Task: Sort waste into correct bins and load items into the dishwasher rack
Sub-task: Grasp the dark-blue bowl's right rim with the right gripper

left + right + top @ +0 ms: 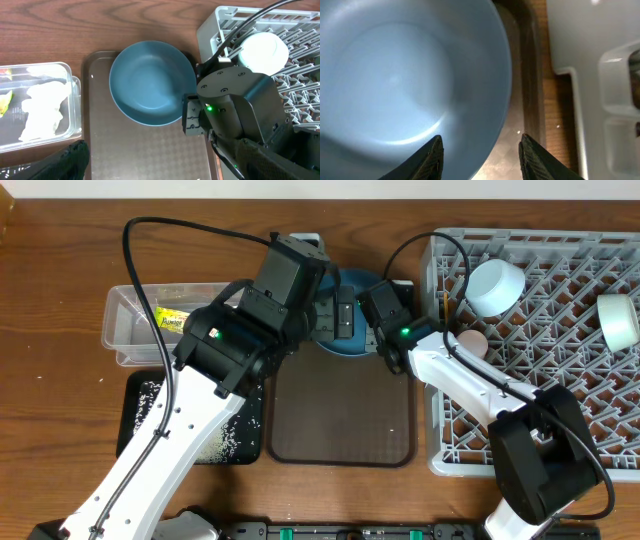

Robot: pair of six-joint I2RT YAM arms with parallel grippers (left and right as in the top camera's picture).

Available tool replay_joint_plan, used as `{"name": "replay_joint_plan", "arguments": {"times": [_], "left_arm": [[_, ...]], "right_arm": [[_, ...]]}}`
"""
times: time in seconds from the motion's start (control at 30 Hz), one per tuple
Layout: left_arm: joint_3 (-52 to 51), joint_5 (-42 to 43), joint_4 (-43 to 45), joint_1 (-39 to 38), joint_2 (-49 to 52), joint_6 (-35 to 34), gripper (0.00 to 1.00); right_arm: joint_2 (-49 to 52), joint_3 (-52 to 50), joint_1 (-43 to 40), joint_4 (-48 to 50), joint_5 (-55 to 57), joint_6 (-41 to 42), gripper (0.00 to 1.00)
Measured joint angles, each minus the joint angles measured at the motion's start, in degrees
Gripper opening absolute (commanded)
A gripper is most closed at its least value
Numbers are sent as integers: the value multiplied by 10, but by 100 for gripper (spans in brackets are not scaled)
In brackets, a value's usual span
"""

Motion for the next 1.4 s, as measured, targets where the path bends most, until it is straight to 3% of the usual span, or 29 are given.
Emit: {"name": "replay_joint_plan", "arguments": {"times": [0.5, 0.87, 1.1, 1.2, 1.27, 1.33, 1.4], "left_arm": [[0, 0, 0, 0, 0, 0, 96], [0, 0, 0, 0, 0, 0, 96], [0, 0, 0, 0, 0, 0, 96], [0, 0, 0, 0, 0, 0, 96], [0, 0, 0, 0, 0, 0, 96], [0, 0, 0, 0, 0, 0, 96], [0, 0, 0, 0, 0, 0, 96]], "right_arm": [[0, 0, 2, -41, -79, 96, 32], [0, 0, 2, -47, -124, 143, 8], [0, -13, 2, -44, -134, 227, 9], [0, -20, 1, -44, -134, 251, 18], [0, -21, 2, -44, -135, 257, 18], [0, -21, 2, -44, -137, 260, 5], [0, -21, 2, -44, -139, 265, 1]]}}
